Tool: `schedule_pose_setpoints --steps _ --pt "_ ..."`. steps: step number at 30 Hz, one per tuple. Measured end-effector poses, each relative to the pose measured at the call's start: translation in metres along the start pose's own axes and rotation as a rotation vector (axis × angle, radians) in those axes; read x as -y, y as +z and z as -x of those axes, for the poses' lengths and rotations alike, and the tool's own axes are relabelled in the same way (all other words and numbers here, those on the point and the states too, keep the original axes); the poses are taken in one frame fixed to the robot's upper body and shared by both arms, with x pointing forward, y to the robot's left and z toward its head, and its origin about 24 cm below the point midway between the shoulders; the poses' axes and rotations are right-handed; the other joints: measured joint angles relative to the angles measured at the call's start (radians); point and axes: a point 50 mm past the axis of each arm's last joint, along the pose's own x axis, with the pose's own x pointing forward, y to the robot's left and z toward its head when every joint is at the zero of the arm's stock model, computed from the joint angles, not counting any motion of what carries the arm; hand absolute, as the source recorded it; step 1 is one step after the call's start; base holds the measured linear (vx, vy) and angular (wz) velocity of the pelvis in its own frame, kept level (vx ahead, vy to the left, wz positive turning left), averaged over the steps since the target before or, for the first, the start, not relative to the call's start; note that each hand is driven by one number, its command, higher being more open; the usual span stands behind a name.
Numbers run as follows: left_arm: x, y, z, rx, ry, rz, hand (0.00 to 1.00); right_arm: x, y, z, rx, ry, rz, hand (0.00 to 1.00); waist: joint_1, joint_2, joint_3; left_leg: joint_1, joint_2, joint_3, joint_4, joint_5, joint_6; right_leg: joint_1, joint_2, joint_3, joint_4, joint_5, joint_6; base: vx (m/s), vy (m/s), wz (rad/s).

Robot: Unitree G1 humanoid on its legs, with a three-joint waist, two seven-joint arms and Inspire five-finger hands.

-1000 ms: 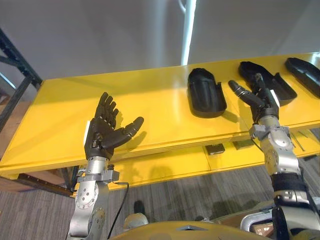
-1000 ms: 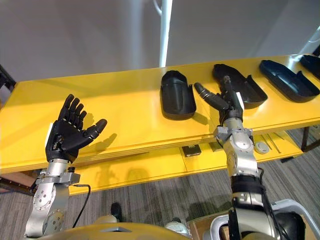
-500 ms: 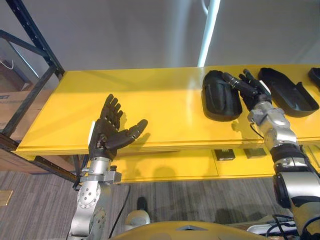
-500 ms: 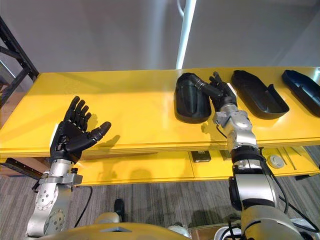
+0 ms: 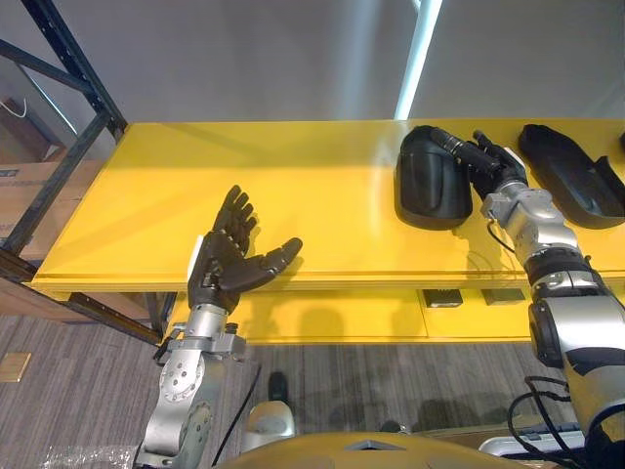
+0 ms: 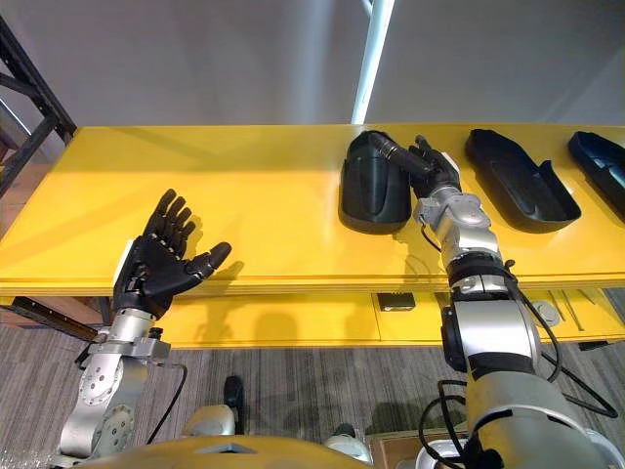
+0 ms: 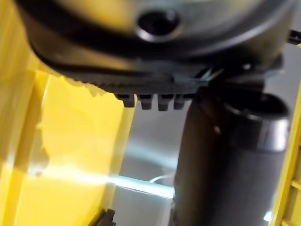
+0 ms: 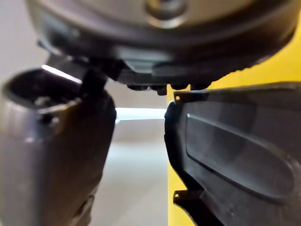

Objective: Walk over and take three plastic housings, then place them on the shelf

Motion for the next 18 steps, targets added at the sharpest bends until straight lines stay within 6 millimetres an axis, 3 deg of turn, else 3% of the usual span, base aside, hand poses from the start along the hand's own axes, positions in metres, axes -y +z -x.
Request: schedule_pose_setpoints --steps 10,18 --pt "0.000 0.000 0.000 -0.001 0.008 0.002 1.00 -0.001 0.022 -0.004 0.034 -0.005 0.071 1.00 -0.001 0.013 0.025 0.008 0.000 0.005 0.002 -0.002 -0.003 0.003 0.000 0.003 0.002 -0.001 -0.002 0.00 0.000 -0.01" --pt "-0.001 -0.009 0.000 -0.030 0.034 0.007 1.00 0.027 0.081 -0.002 0.130 -0.119 0.154 1.00 0.019 0.065 0.094 -0.029 0.001 -0.014 0.000 0.002 0.001 -0.030 -0.001 -0.009 0.019 -0.006 -0.006 -0.01 0.003 0.05"
